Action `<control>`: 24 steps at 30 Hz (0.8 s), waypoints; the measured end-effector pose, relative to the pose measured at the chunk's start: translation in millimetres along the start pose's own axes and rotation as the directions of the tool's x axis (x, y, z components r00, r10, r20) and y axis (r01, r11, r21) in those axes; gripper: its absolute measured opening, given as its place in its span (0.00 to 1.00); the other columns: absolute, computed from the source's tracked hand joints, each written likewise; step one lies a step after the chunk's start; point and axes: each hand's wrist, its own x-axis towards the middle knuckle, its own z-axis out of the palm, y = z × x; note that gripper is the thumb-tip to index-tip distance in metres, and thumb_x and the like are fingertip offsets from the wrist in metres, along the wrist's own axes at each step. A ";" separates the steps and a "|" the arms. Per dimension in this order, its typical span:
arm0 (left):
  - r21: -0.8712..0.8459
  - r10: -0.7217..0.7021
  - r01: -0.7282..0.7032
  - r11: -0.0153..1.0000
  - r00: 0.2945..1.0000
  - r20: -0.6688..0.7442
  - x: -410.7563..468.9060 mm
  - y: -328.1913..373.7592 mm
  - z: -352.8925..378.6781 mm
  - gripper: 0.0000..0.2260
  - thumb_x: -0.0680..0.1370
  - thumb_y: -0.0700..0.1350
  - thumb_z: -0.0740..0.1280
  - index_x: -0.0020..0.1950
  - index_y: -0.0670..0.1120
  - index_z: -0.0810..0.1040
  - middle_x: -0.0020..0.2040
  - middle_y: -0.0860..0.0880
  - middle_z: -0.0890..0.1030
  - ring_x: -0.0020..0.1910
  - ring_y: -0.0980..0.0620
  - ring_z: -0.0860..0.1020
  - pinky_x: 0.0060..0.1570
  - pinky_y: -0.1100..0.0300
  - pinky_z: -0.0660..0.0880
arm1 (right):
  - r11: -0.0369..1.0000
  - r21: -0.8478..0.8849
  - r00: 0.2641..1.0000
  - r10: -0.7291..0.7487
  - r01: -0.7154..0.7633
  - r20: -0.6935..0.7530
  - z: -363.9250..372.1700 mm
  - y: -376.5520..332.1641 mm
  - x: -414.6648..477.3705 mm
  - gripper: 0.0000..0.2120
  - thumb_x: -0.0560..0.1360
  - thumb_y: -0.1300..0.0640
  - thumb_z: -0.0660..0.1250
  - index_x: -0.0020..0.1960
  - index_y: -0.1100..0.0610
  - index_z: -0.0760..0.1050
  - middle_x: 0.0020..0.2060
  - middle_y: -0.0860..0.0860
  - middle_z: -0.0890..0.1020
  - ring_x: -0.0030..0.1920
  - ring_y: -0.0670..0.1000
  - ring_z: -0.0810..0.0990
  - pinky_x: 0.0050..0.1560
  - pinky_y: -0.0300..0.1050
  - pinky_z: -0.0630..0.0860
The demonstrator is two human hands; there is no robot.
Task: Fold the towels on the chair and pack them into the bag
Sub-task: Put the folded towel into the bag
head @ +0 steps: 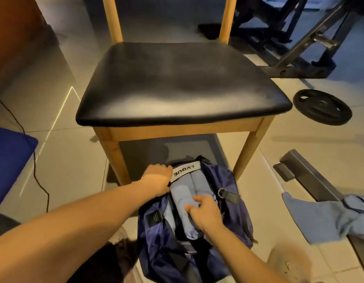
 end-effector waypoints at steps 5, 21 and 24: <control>-0.307 -0.195 0.201 0.930 0.980 0.050 4.7 -21.6 11.9 0.16 0.78 0.43 0.67 0.65 0.46 0.70 0.58 0.42 0.80 0.54 0.38 0.79 0.42 0.51 0.72 | 0.997 -0.067 0.998 0.036 -0.040 -0.061 39.2 -6.3 12.5 0.25 0.80 0.46 0.67 0.74 0.51 0.69 0.62 0.54 0.81 0.59 0.59 0.80 0.59 0.56 0.77; -0.497 -0.212 0.208 0.843 0.976 0.049 26.1 -29.5 5.4 0.11 0.83 0.53 0.62 0.54 0.49 0.80 0.58 0.45 0.81 0.58 0.41 0.78 0.50 0.54 0.70 | 0.980 -0.200 0.992 -0.008 -0.017 -0.123 44.0 -2.0 30.9 0.21 0.81 0.49 0.67 0.73 0.50 0.71 0.52 0.51 0.84 0.53 0.56 0.82 0.56 0.53 0.77; -0.493 -0.193 0.154 0.856 0.981 -0.029 18.3 -37.6 -11.5 0.16 0.86 0.54 0.56 0.61 0.47 0.79 0.62 0.44 0.78 0.64 0.42 0.75 0.59 0.51 0.69 | 0.983 -0.186 0.989 -0.037 0.010 -0.140 53.5 -11.7 39.3 0.21 0.81 0.49 0.66 0.73 0.51 0.71 0.52 0.52 0.84 0.55 0.57 0.82 0.58 0.54 0.77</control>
